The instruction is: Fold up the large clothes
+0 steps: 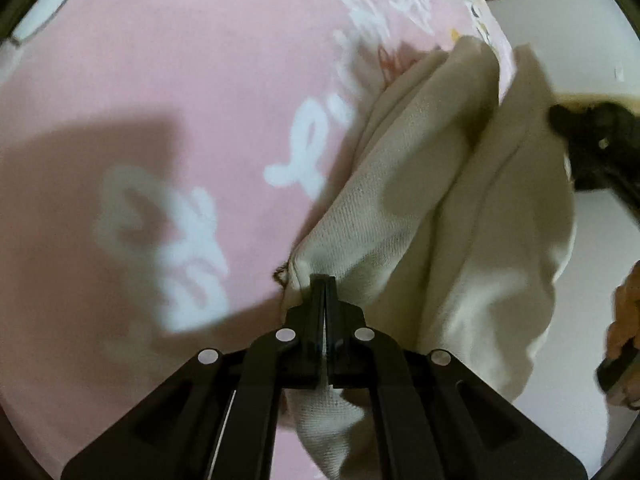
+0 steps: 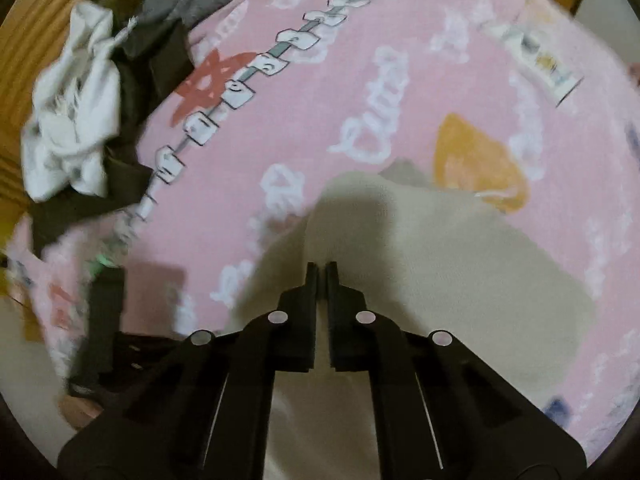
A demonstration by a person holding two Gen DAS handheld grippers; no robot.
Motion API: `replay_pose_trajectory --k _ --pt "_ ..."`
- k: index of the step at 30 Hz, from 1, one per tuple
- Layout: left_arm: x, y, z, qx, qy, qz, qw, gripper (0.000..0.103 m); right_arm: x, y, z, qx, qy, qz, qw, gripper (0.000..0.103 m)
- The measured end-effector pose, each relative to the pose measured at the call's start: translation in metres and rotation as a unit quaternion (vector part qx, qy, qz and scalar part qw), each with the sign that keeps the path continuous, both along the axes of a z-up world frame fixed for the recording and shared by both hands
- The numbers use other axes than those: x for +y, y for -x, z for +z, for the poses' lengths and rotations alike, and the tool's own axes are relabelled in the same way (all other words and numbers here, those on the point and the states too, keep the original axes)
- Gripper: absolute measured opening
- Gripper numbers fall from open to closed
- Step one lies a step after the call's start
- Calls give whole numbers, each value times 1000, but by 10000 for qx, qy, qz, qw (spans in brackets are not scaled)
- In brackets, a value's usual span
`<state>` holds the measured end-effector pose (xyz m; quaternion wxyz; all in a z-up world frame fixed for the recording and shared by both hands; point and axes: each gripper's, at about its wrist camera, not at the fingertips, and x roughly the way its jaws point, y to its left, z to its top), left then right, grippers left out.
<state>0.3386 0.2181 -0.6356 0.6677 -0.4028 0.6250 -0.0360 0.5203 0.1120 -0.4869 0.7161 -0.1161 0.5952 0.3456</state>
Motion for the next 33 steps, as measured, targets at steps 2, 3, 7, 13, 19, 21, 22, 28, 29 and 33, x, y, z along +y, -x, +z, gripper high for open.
replay_pose_trajectory --k 2,3,7,13,19,21,22,28,29,33 --pt "-4 7 2 -50 50 22 10000 0 6 0 -2 98 -153 96 9998 2" --pt "-5 11 3 -52 65 17 10000 0 12 6 0 158 -180 110 9997 2" --pt "-21 37 24 -196 -126 -113 9997 0 29 -16 -36 792 -284 -132 9964 0" --pt "-44 55 46 -330 -543 -331 9974 0 22 -10 -8 577 105 -294 9978 0" --pt "-59 58 46 -385 -785 -440 9952 0 -9 20 15 -965 1136 -983 9839 82" --pt "-61 60 42 -353 -654 -317 9967 0 -10 16 -2 -863 1307 -1321 9788 82" --pt "-59 60 41 -352 -626 -303 9970 0 -9 12 -14 -774 1372 -1522 9757 82" --pt "-27 60 31 -372 -595 -350 9969 0 -6 0 -68 -674 2314 -1725 9551 82" --pt "-27 59 31 -367 -558 -320 9973 0 -5 0 -72 -742 2347 -1624 9555 79" --pt "-15 58 30 -370 -546 -340 9972 0 -3 3 -58 -829 1930 -1441 9670 13"
